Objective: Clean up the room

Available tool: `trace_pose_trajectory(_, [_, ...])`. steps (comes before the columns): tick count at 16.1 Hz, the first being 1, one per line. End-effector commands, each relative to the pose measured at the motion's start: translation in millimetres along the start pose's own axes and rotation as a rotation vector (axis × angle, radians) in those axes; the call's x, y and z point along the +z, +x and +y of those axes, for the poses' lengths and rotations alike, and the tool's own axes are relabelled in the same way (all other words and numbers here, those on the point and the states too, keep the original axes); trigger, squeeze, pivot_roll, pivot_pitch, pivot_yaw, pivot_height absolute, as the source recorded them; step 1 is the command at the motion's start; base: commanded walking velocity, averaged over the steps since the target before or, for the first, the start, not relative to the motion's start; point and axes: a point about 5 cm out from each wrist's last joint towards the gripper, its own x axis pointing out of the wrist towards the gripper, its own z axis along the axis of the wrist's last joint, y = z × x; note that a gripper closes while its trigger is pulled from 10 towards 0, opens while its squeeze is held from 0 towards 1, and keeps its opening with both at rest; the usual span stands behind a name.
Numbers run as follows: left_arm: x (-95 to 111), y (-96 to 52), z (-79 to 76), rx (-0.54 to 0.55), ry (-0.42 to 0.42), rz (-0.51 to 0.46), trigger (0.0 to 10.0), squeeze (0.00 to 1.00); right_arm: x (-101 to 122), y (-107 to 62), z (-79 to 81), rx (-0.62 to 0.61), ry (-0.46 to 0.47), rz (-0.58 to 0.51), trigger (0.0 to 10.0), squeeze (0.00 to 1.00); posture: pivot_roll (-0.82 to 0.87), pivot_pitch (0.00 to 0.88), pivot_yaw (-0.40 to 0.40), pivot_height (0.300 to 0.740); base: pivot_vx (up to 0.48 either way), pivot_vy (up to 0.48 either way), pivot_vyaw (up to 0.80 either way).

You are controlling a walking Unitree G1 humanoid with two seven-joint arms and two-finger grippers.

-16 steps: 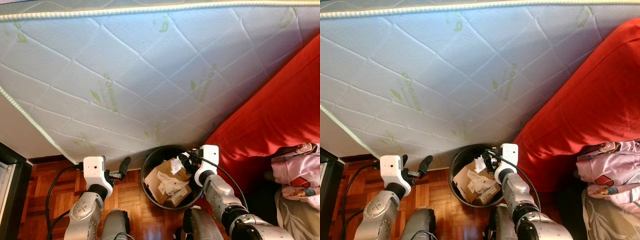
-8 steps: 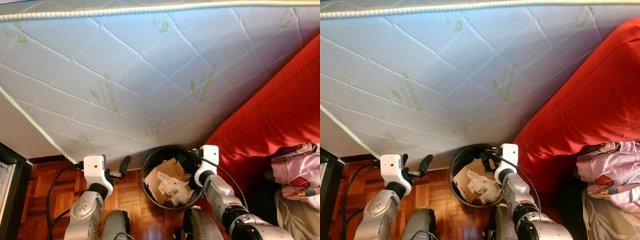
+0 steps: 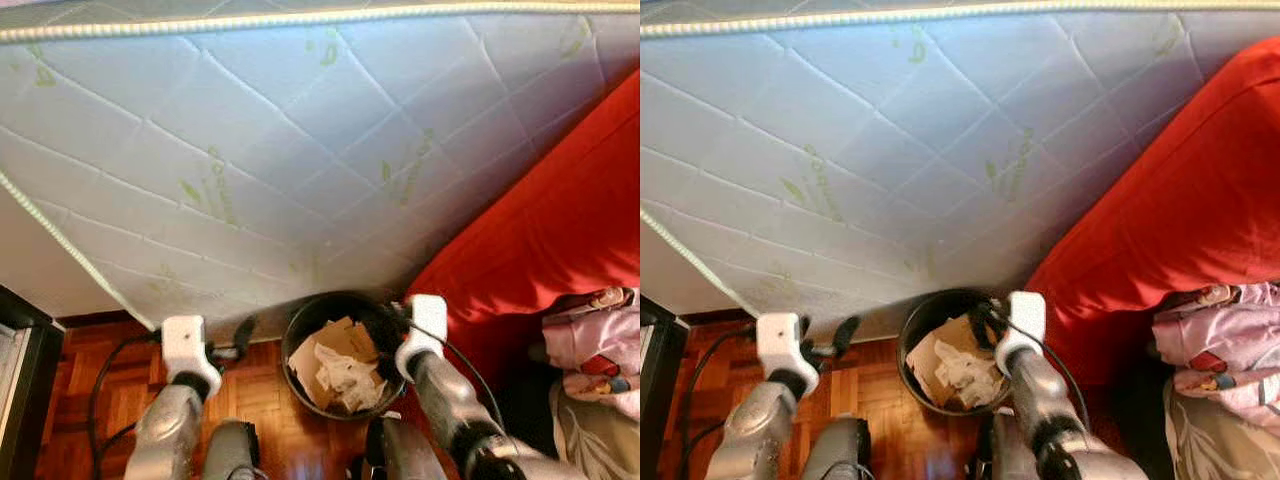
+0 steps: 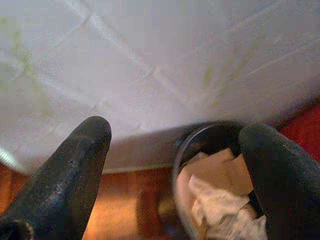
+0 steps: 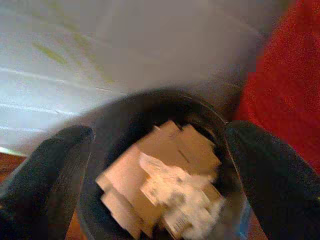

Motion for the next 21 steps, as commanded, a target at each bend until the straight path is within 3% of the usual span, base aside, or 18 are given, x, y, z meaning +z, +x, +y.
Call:
trace_pose_trajectory(1, [-12.4, -4.5, 8.2, 0.035, -0.007, 0.045, 10.0, 0.0, -14.7, -7.7, -10.7, -0.038, 0.01, 0.032, 10.0, 0.0, 0.14, 0.172, -0.079, 0.669, 0.0, 0.0, 0.0])
trace_pose_trajectory(4, [-29.8, -5.2, 17.8, 0.097, -0.051, 0.119, 10.0, 0.0, -46.2, -27.2, -31.0, -0.105, 0.025, 0.097, 10.0, 0.0, 0.13, 0.131, -0.073, 0.709, 0.0, 0.0, 0.0])
trace_pose_trajectory(9, [-56.2, -7.1, 26.8, 0.125, -0.056, 0.269, 10.0, 0.0, -76.1, -45.1, -39.6, -0.141, -0.007, 0.191, 10.0, 0.0, 0.12, 0.056, -0.058, 0.74, 0.0, 0.0, 0.0])
trace_pose_trajectory(13, [-95.3, -30.1, 26.0, 0.179, -0.062, 0.484, 10.0, 0.0, -105.1, -64.4, -48.1, -0.195, -0.034, 0.317, 10.0, 0.0, 0.11, 0.0, -0.065, 0.74, 0.0, 0.0, 0.0])
trace_pose_trajectory(15, [-111.1, -42.3, 23.4, 0.191, -0.023, 0.588, 10.0, 0.0, -110.6, -70.2, -53.9, -0.232, -0.017, 0.342, 10.0, 0.0, 0.11, 0.0, -0.061, 0.74, 0.0, 0.0, 0.0])
trace_pose_trajectory(21, [-116.4, -44.6, 19.9, 0.189, -0.022, 0.628, 10.0, 0.0, -113.3, -73.9, -58.1, -0.294, 0.015, 0.34, 10.0, 0.0, 0.09, 0.0, -0.024, 0.74, 0.0, 0.0, 0.0])
